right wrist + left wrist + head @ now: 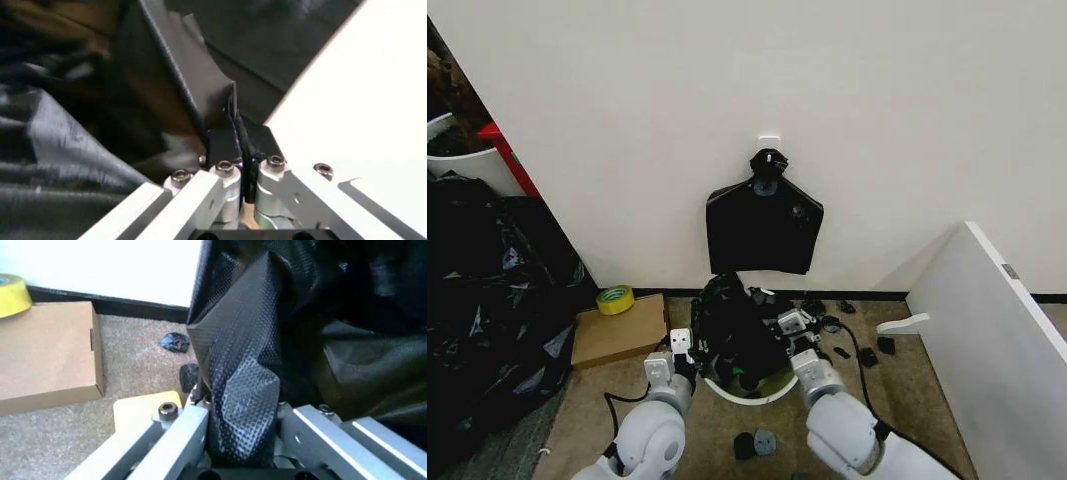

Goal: Place the garbage bag over the trash bin.

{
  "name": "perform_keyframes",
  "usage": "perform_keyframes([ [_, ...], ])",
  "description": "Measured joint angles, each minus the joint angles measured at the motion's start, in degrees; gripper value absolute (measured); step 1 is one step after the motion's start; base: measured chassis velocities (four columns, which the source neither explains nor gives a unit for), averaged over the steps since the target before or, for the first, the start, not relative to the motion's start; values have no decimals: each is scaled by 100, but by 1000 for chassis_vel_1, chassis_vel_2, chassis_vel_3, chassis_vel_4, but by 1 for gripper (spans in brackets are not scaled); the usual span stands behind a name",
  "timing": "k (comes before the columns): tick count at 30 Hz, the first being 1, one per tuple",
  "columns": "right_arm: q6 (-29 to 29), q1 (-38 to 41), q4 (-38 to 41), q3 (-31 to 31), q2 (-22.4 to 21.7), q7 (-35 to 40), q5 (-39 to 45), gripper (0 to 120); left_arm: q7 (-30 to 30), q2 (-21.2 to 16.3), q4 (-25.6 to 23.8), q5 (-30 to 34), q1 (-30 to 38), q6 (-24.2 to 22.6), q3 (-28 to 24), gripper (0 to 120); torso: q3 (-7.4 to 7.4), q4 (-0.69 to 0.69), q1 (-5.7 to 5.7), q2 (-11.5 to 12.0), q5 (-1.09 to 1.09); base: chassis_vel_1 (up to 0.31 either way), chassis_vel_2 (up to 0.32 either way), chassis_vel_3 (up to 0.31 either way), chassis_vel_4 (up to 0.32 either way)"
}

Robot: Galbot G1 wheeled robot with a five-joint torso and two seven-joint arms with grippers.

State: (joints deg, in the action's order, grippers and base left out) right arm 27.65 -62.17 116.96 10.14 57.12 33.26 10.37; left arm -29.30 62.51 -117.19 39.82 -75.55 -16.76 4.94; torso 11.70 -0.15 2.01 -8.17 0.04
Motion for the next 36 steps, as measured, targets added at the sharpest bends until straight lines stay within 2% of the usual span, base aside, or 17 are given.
perform_keyframes([
  [6,219,-57,48,-380,-516,55,740,0,182,-19,-87,-127,-52,-13,18,2,0,0,0,0,0,0,0,0,0],
  [12,274,-123,50,-679,-957,-250,1314,0,511,-97,-246,-187,-31,-65,49,2,0,-1,0,0,0,0,0,0,0],
  [17,-51,-406,-14,-967,-1468,-938,1771,0,818,-288,-424,-7,-64,-41,82,2,0,0,0,0,0,0,0,0,0],
  [23,-257,-553,-130,-1135,-1684,-1626,1798,0,725,-305,-461,132,-191,46,135,2,0,1,0,0,0,0,0,0,0],
  [26,-396,-623,-3,-1157,-1697,-1697,1798,0,685,-321,-490,153,-211,50,151,2,0,1,0,0,0,0,0,0,0],
  [30,-519,-754,240,-1251,-1671,-1571,1818,13,606,-282,-502,170,-196,20,134,1,0,0,0,0,0,0,0,0,0],
  [36,-654,-1360,729,-1910,-1758,-1683,1961,34,440,-265,-444,241,-177,-124,136,1,0,-1,0,0,-1,0,0,0,0],
])
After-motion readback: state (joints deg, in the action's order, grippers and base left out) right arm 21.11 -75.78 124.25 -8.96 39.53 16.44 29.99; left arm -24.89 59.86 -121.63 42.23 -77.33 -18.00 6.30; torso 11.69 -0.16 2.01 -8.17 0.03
